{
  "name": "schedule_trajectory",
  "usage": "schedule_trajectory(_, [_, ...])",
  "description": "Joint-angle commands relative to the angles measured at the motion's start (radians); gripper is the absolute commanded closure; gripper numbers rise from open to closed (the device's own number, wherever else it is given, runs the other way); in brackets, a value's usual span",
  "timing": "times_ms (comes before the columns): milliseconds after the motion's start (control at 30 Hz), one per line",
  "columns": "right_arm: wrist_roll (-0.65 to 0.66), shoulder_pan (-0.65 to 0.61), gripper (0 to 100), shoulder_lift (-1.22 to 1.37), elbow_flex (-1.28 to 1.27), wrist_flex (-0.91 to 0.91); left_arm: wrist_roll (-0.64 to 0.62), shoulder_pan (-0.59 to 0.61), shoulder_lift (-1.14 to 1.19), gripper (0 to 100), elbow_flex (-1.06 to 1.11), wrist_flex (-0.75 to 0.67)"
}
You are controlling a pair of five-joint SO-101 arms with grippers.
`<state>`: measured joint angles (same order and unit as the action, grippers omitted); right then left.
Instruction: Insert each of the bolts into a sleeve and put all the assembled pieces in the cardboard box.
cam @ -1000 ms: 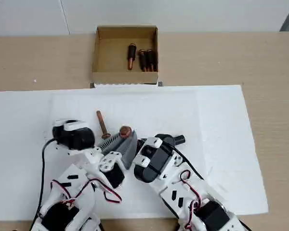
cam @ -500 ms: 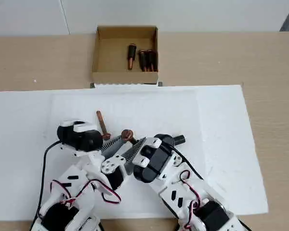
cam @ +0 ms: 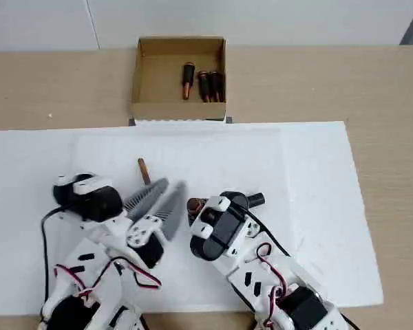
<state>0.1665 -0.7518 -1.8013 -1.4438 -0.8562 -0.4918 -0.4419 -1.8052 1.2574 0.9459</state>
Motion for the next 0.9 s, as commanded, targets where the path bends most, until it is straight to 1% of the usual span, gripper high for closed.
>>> schedule_trajectory(0, [0.006, 0.015, 99.6, -0.010, 0.057, 0.018, 0.087, 0.077, -0.006, 98, -0.038, 0.005])
schedule_trajectory(133, [-0.006, 0.125, 99.6, -0.010, 0.061, 0.018, 0.206, 0.189, -0.005, 99, -0.024, 0.005])
schedule_trajectory(200, [-0.051, 0.213, 99.6, 0.001, 0.083, 0.015, 0.259, 0.244, -0.005, 99, 0.012, 0.009])
schedule_trajectory(267, [-0.075, 0.295, 99.6, 0.002, 0.101, -0.007, 0.310, 0.295, -0.008, 99, 0.065, 0.051])
schedule_trajectory(400, [-0.086, 0.400, 99.6, 0.022, 0.166, -0.065, 0.342, 0.391, -0.008, 99, 0.148, 0.137])
schedule_trajectory(467, [-0.141, 0.429, 99.6, 0.091, 0.233, -0.067, 0.344, 0.425, -0.008, 99, 0.180, 0.143])
schedule_trajectory(533, [-0.207, 0.437, 99.6, 0.231, 0.330, -0.064, 0.344, 0.440, -0.008, 99, 0.214, 0.144])
schedule_trajectory(633, [-0.281, 0.440, 99.6, 0.519, 0.531, -0.025, 0.344, 0.440, -0.008, 99, 0.265, 0.147])
schedule_trajectory(867, [-0.279, 0.440, 99.6, 1.182, 1.082, 0.065, 0.344, 0.436, -0.008, 99, 0.285, 0.146])
